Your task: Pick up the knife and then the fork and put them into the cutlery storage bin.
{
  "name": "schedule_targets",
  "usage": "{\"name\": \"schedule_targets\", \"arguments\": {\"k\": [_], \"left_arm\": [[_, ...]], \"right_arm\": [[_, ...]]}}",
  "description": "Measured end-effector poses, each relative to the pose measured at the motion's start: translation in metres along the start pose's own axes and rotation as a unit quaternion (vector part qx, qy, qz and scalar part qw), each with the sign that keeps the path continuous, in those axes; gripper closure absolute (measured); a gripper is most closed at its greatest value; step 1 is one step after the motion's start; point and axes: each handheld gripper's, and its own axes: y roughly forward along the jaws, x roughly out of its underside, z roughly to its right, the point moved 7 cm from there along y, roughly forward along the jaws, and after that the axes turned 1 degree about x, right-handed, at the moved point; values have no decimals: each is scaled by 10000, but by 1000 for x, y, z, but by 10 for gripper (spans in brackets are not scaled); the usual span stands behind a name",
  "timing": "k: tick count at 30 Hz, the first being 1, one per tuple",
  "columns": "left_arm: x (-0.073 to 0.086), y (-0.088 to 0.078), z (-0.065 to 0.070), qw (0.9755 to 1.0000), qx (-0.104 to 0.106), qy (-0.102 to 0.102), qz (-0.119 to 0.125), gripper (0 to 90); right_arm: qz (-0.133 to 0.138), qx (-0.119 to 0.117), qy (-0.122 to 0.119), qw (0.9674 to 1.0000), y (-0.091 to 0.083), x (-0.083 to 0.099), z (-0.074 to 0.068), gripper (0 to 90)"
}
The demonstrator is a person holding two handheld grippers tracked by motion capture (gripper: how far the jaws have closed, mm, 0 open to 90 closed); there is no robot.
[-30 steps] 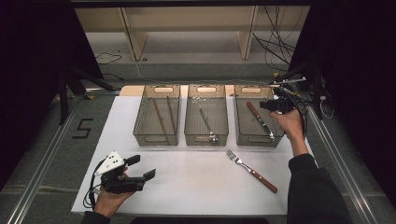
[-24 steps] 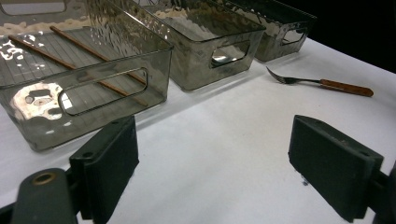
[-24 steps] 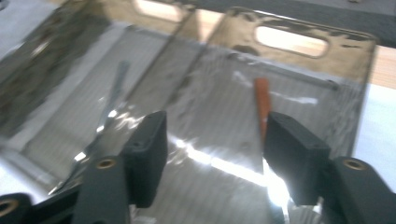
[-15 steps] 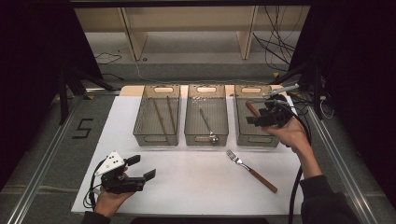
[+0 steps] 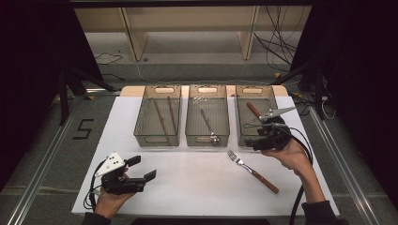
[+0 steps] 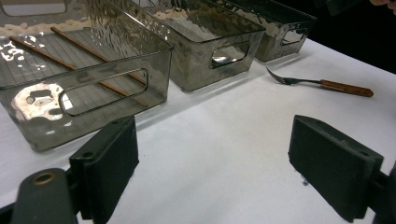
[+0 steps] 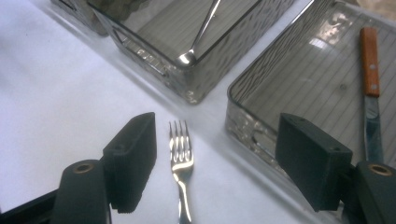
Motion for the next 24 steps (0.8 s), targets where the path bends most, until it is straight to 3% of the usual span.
{"name": "schedule_targets", "arguments": {"k": [2, 10, 18, 24], "left_arm": [[0, 0, 0, 10000, 3, 7, 5, 155], [-1, -1, 1, 10000, 11, 25, 24, 155], [-1, -2, 1, 10000, 16, 1, 56, 155], [-1, -1, 2, 10000, 14, 60, 50, 155]], "right_arm": [[36, -40, 38, 10000, 0, 5, -1, 300], [-246, -147, -57, 9996, 3, 23, -11, 282], [-691, -222, -75, 9973, 9, 43, -14, 243], [-1083, -121, -162, 9939, 13, 60, -14, 259]]}}
